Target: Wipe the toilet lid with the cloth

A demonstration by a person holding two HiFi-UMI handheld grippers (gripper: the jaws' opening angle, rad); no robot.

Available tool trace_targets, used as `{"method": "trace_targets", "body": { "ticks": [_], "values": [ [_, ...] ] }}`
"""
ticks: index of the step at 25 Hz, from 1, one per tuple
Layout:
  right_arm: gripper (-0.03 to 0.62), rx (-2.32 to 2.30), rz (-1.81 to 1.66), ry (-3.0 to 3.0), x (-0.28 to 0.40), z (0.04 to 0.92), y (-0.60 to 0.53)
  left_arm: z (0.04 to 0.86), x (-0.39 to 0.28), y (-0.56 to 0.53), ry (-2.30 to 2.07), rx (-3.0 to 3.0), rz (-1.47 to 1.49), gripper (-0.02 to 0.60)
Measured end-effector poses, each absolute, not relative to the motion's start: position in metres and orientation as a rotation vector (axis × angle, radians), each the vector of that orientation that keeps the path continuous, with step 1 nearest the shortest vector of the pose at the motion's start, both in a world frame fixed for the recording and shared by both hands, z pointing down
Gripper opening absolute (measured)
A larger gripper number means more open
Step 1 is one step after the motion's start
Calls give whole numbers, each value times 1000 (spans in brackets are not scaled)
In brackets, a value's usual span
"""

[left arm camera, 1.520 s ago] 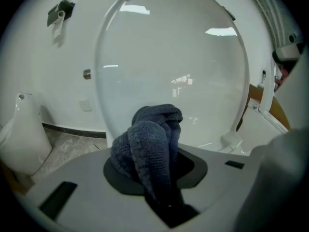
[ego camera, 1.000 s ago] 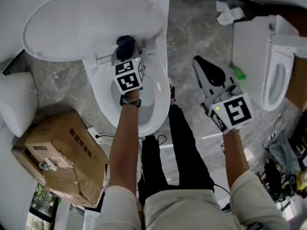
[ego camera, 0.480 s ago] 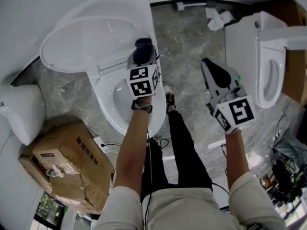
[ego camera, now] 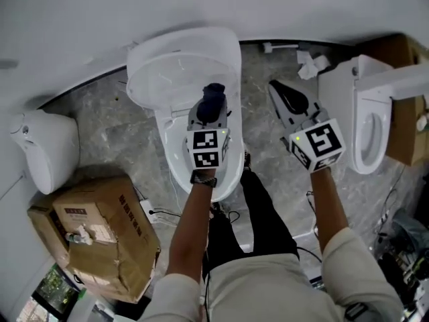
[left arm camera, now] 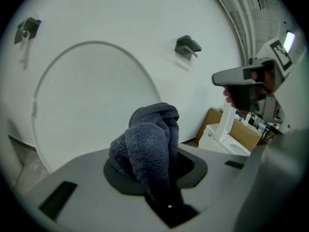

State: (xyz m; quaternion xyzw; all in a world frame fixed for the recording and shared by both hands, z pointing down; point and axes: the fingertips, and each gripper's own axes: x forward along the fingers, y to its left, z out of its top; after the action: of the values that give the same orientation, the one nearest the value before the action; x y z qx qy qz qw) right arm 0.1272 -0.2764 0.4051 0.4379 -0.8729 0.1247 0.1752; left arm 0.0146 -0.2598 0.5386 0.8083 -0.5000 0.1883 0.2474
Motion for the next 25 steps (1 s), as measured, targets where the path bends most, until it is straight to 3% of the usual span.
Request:
{"method": "trace_targets", "body": {
  "ticks": [13, 17, 25],
  "values": [
    [38, 776, 238, -2585, 6, 391, -324, 440, -101, -239, -1601, 2139, 472, 109],
    [114, 698, 175, -2547, -6, 397, -328, 433, -114, -231, -1613, 2108, 471, 109],
    [143, 648, 79, -2421, -13, 419, -354, 422, -136, -222, -1657, 2088, 411, 109]
  ]
}}
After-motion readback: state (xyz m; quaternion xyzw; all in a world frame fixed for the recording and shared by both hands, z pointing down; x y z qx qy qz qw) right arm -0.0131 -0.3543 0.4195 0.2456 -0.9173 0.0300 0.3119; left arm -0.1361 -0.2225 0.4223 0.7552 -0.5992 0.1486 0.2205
